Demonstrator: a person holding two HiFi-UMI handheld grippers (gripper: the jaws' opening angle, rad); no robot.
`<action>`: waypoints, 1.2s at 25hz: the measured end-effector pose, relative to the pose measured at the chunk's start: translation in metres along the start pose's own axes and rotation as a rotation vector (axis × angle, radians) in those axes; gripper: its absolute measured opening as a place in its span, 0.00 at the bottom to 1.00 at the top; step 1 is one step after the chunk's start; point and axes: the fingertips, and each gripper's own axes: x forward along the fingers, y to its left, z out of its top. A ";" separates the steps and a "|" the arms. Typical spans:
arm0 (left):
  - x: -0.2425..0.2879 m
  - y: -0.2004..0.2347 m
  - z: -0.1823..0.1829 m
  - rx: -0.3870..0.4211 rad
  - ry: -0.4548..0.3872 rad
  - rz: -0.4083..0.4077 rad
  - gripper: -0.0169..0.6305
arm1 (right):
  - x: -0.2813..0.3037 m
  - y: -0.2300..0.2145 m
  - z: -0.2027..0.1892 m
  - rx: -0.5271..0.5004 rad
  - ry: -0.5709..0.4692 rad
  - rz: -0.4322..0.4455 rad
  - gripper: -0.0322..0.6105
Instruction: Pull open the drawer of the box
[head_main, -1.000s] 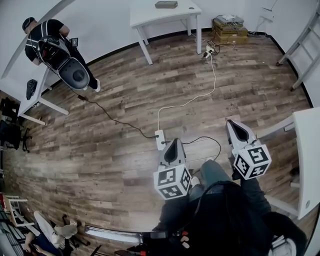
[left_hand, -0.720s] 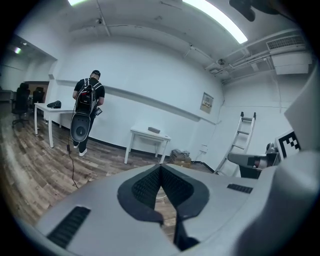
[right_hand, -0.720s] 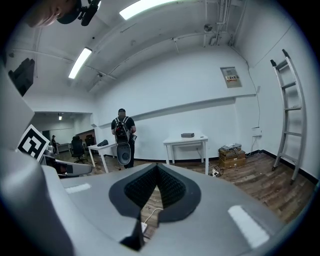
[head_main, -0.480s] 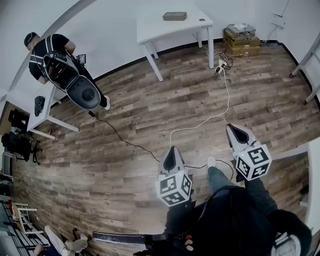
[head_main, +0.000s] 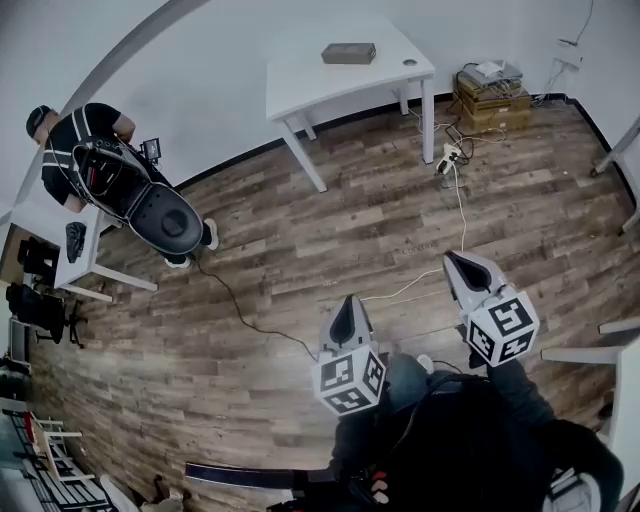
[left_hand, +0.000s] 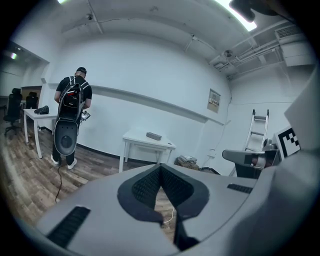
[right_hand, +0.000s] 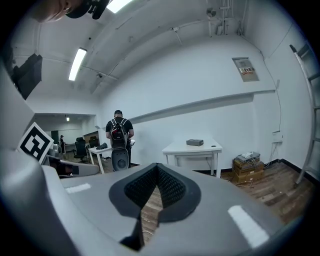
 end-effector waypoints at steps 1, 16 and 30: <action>0.015 -0.001 0.002 0.000 0.015 -0.007 0.02 | 0.011 -0.008 0.000 0.011 0.010 0.001 0.04; 0.284 0.053 0.100 0.062 0.114 -0.068 0.02 | 0.256 -0.130 0.058 0.031 0.031 -0.025 0.04; 0.497 0.089 0.175 0.035 0.152 -0.090 0.02 | 0.430 -0.256 0.107 0.071 0.063 -0.140 0.04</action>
